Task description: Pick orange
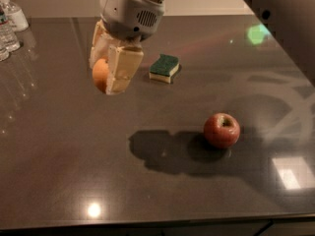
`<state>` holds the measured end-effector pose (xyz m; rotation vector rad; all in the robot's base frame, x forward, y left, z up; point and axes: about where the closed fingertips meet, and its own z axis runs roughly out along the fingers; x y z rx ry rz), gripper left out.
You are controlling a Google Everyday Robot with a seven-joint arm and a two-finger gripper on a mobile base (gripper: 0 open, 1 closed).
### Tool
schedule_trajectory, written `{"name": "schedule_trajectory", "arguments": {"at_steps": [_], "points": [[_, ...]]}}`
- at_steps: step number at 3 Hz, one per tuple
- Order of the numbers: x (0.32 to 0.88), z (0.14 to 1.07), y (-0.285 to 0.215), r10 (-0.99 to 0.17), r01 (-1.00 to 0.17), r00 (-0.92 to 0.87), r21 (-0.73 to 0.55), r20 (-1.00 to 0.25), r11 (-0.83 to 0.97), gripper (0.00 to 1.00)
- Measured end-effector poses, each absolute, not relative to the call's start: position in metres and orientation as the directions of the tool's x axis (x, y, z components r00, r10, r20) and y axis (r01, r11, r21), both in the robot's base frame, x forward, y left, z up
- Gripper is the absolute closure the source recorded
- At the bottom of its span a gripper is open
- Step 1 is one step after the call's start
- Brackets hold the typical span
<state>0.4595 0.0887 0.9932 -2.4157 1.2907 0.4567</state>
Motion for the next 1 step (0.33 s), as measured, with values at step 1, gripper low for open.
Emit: {"name": "schedule_trajectory", "arguments": {"at_steps": [1], "points": [[0.4595, 0.9932, 0.0887, -0.723, -0.841, 0.53, -0.163, -0.443, -0.516, 1.0]]}}
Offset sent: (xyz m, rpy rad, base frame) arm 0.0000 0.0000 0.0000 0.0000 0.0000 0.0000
